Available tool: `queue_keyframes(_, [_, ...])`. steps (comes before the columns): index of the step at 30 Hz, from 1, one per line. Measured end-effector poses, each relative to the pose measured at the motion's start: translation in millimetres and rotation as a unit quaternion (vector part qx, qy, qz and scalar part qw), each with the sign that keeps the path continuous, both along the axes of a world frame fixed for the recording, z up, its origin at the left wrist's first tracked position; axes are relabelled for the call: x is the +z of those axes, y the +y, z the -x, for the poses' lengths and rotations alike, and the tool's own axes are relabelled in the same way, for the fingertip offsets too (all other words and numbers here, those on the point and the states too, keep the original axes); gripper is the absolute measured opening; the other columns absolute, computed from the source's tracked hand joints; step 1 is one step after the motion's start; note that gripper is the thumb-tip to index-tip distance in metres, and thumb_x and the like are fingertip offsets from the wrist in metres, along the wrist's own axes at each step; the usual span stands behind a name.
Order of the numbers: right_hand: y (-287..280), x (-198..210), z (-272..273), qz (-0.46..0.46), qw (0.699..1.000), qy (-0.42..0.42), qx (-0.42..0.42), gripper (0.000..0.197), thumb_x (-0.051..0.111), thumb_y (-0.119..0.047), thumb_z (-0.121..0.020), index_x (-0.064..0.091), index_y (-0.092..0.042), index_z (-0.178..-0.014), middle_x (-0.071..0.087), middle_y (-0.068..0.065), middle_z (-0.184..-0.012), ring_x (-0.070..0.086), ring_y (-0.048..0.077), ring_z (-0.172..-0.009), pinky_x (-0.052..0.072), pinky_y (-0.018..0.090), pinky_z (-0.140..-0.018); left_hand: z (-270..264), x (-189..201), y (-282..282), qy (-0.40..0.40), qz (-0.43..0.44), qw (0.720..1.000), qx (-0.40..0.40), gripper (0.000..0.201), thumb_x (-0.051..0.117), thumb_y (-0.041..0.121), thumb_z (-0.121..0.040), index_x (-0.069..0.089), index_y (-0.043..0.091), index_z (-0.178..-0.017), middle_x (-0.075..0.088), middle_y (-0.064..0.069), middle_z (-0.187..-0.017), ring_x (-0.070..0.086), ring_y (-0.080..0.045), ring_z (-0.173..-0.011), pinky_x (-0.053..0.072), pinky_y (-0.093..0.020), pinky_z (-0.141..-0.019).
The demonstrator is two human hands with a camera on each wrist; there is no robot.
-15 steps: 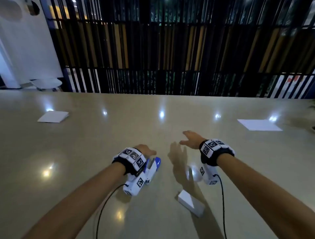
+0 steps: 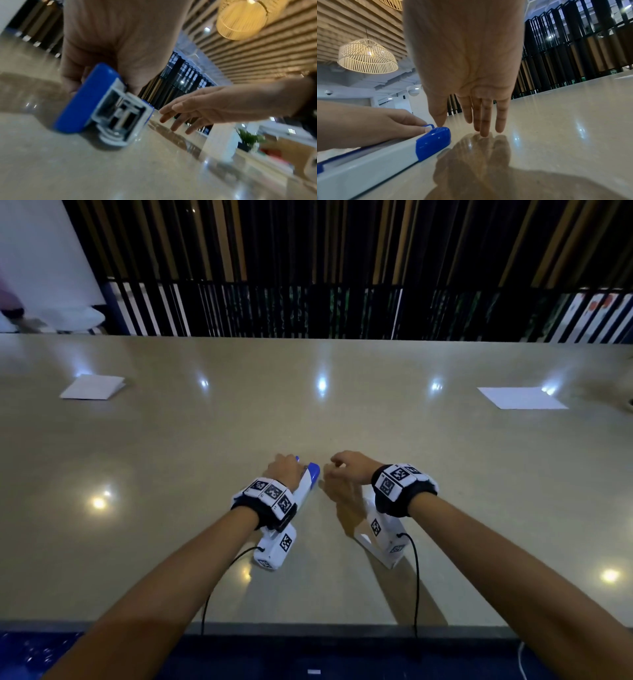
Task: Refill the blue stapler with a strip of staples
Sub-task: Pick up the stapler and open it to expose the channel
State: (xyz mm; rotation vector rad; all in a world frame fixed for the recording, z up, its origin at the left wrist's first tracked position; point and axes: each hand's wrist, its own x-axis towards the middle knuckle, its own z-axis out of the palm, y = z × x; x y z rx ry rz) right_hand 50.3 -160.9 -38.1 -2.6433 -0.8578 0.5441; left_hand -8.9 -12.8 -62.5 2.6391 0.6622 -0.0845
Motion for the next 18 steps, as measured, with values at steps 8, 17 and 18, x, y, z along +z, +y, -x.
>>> queue_keyframes(8, [7.4, -1.7, -4.7, -0.045, 0.997, 0.058, 0.004, 0.045, 0.046, -0.026, -0.097, 0.043, -0.003, -0.137, 0.054, 0.017, -0.133, 0.055, 0.031, -0.117, 0.044, 0.036, -0.097, -0.7, 23.2, -11.9, -0.075, -0.001, 0.997, -0.014, 0.034, 0.043, 0.019, -0.09, 0.062, -0.009, -0.092, 0.066, -0.028, -0.102, 0.063, -0.044, -0.095, 0.047, -0.04, -0.075])
queue_keyframes(17, [19.4, 15.6, 4.3, -0.277, 0.929, 0.242, -0.038, 0.039, 0.06, -0.022, -0.088, 0.051, 0.001, -0.118, 0.065, 0.019, -0.103, 0.067, 0.03, -0.068, 0.059, 0.032, -0.059, -8.9, 45.3, -15.3, -0.269, 0.101, 0.957, 0.03, 0.026, 0.037, 0.021, -0.1, 0.047, -0.002, -0.106, 0.061, -0.02, -0.097, 0.054, -0.035, -0.08, 0.04, -0.038, -0.067])
queue_keyframes(18, [22.0, 15.8, 2.5, -0.296, 0.927, 0.224, -0.049, 0.04, 0.062, -0.023, -0.087, 0.052, 0.003, -0.116, 0.065, 0.023, -0.102, 0.066, 0.031, -0.067, 0.06, 0.033, -0.058, -7.9, 45.6, -14.8, -0.285, 0.111, 0.952, 0.029, 0.024, 0.038, 0.021, -0.1, 0.046, -0.001, -0.103, 0.058, -0.018, -0.091, 0.051, -0.031, -0.077, 0.037, -0.036, -0.066])
